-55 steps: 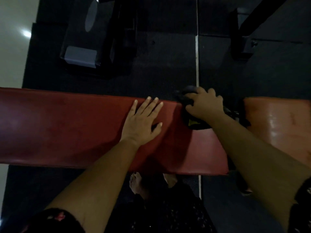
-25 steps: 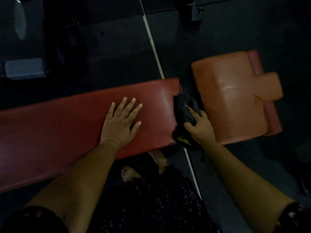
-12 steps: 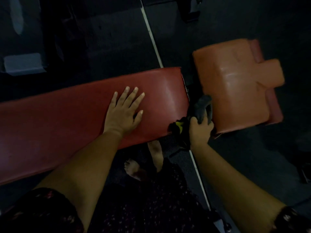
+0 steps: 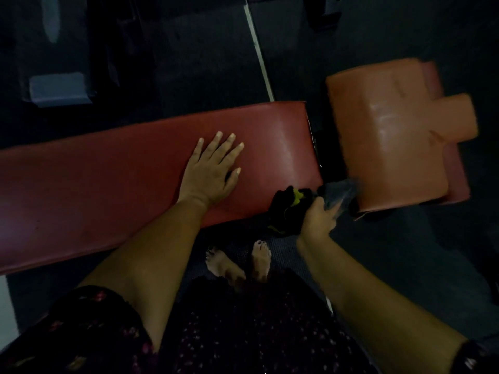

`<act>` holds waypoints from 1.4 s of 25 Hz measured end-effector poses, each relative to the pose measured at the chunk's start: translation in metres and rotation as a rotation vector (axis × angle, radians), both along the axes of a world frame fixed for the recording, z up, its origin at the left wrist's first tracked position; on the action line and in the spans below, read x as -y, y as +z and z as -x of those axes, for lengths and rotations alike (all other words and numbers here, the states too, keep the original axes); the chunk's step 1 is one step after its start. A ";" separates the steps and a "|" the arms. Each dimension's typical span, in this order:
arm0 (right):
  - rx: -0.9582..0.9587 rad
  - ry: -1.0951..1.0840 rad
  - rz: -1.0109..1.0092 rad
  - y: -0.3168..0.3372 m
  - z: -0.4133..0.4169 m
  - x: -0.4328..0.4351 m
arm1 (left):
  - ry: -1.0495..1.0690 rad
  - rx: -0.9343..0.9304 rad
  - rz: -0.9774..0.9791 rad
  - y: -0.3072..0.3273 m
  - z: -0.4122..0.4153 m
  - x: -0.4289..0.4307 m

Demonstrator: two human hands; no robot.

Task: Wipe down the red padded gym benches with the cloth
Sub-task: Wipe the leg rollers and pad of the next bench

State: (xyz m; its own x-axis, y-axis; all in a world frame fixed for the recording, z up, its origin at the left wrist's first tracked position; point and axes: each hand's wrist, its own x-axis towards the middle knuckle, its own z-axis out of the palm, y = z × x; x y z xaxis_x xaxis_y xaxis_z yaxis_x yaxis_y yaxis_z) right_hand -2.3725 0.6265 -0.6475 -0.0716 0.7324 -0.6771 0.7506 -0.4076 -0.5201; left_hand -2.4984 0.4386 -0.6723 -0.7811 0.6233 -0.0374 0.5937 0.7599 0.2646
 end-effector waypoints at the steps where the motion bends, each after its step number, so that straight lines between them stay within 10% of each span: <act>1: -0.027 0.085 0.015 0.003 -0.006 0.019 | -0.010 0.002 0.006 0.001 0.000 0.001; 5: -0.015 0.421 0.297 -0.008 -0.033 0.055 | -0.183 0.009 0.074 0.002 0.004 0.034; 12: -0.251 -0.129 0.233 -0.025 -0.015 0.028 | -0.219 -0.109 0.036 -0.014 -0.011 0.083; 35: -0.124 0.072 0.122 0.013 0.001 0.189 | -0.642 -0.043 0.088 -0.004 0.043 0.166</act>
State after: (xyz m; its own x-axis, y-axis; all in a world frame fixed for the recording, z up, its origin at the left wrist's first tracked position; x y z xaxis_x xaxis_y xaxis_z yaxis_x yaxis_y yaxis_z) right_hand -2.3734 0.4373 -0.6344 -0.2093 0.6353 -0.7433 0.7133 -0.4208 -0.5605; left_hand -2.5416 0.2728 -0.6762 -0.2562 0.9628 -0.0863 0.9457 0.2681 0.1836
